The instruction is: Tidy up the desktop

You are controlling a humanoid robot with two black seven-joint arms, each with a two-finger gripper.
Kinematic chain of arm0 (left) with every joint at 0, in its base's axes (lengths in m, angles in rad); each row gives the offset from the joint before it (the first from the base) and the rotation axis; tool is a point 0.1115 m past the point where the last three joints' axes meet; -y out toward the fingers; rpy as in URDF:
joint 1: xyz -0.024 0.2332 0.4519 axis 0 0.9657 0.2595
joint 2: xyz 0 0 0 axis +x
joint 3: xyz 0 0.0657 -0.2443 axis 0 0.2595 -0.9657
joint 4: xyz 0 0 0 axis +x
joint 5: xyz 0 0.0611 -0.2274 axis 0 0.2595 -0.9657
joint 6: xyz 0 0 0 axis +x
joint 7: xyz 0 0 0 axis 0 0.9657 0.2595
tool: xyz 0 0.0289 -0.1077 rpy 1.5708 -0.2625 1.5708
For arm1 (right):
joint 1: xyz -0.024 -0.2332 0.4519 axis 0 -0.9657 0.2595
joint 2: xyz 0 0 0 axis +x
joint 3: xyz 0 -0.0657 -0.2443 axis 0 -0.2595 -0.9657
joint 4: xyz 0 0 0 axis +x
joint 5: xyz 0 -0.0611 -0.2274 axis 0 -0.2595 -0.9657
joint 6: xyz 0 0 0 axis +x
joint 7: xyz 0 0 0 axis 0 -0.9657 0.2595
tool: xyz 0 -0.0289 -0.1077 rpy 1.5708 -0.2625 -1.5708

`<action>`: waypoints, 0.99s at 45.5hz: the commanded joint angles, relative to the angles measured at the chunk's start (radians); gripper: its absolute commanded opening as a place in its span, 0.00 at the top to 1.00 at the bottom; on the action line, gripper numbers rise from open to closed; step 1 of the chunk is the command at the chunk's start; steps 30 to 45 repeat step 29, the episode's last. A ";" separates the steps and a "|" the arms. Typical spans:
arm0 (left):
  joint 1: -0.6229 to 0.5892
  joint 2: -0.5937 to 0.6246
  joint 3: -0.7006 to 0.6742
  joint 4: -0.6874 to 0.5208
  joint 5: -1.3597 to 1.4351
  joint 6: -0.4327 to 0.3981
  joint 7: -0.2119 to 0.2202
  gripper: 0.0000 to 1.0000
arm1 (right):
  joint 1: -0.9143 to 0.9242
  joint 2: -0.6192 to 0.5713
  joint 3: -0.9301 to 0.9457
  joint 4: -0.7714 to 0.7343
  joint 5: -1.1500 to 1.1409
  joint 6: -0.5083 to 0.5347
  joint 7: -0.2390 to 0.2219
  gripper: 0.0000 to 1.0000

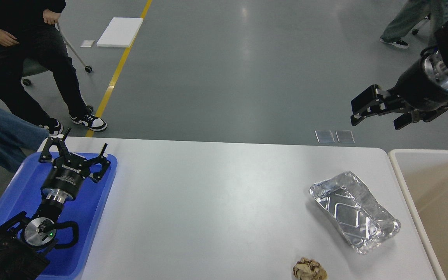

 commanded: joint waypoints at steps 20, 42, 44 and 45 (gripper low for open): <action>0.000 0.000 0.000 0.002 0.000 0.000 -0.001 0.01 | 0.044 0.100 0.060 0.078 0.003 0.050 0.000 0.00; 0.000 0.000 0.000 0.002 0.000 0.000 -0.001 0.01 | 0.044 0.103 0.058 0.080 -0.017 0.050 0.000 0.00; 0.000 0.000 0.000 0.002 0.000 0.000 -0.001 0.01 | 0.044 0.103 0.058 0.080 -0.017 0.050 0.000 0.00; 0.000 0.000 0.000 0.002 0.000 0.000 -0.001 0.01 | 0.044 0.103 0.058 0.080 -0.017 0.050 0.000 0.00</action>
